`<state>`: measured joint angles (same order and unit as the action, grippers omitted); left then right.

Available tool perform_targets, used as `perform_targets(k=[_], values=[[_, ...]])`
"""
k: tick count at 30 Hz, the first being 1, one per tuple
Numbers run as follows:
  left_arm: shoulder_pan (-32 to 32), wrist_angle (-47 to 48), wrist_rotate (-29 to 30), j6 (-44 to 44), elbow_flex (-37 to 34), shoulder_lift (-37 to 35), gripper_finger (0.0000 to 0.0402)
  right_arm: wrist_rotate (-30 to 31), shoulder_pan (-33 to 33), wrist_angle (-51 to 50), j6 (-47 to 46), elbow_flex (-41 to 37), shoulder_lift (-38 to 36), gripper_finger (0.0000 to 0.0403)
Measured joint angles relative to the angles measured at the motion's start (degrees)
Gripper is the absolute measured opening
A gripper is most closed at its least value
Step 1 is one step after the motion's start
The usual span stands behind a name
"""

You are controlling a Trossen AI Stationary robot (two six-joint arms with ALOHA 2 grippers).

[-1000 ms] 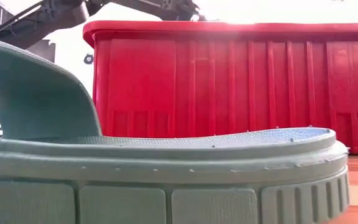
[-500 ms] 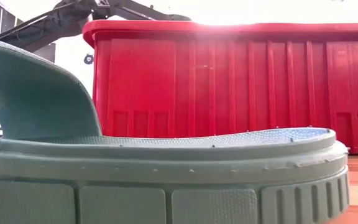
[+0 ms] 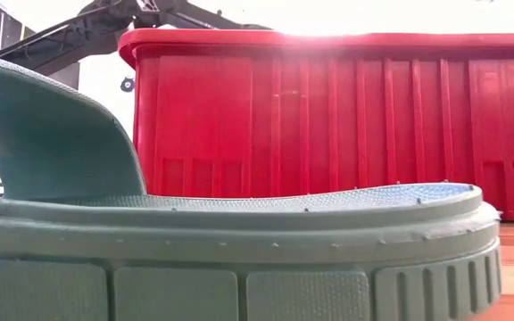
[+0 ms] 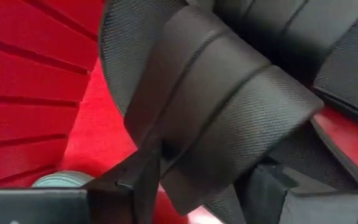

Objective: Pick and place slides into bin
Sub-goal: Put the black slide in the red bin, then put the green slide in the red bin

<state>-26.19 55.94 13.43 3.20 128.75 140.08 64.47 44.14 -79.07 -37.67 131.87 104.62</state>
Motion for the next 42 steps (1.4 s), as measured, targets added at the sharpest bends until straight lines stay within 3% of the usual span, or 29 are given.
perform_targets(k=[6,10,15,23,28,33,38,42], values=[[0.79,2.65,-1.30,-0.02,1.46,-0.59,0.0197,-0.69,0.00,0.00,-2.40,0.00,0.00,0.0133],[1.67,8.40,0.48,0.17,6.25,-0.79,0.0196,-3.11,0.00,0.04,-5.38,0.00,0.00,0.0133],[2.64,8.94,0.79,3.36,5.18,-4.95,0.0186,-5.03,0.15,0.04,-9.46,0.00,0.00,0.0133],[6.63,15.85,-7.04,15.02,5.20,-14.70,0.0171,-11.18,0.24,0.31,-10.03,0.00,0.00,0.0133],[12.29,21.31,-11.76,18.91,5.20,-21.16,0.0165,-18.27,0.24,0.20,-9.95,0.00,0.20,0.0133],[20.39,28.31,-12.68,18.04,5.22,-26.06,0.0167,-25.49,0.14,0.40,-9.94,0.00,2.05,0.0133],[30.26,34.15,-12.49,10.36,5.22,-28.73,0.0162,-33.71,0.13,2.17,-12.48,0.00,5.47,0.0133],[38.86,34.10,-12.39,1.14,5.21,-28.88,0.0156,-34.75,0.13,2.67,-16.19,-0.02,9.23,0.0133]])
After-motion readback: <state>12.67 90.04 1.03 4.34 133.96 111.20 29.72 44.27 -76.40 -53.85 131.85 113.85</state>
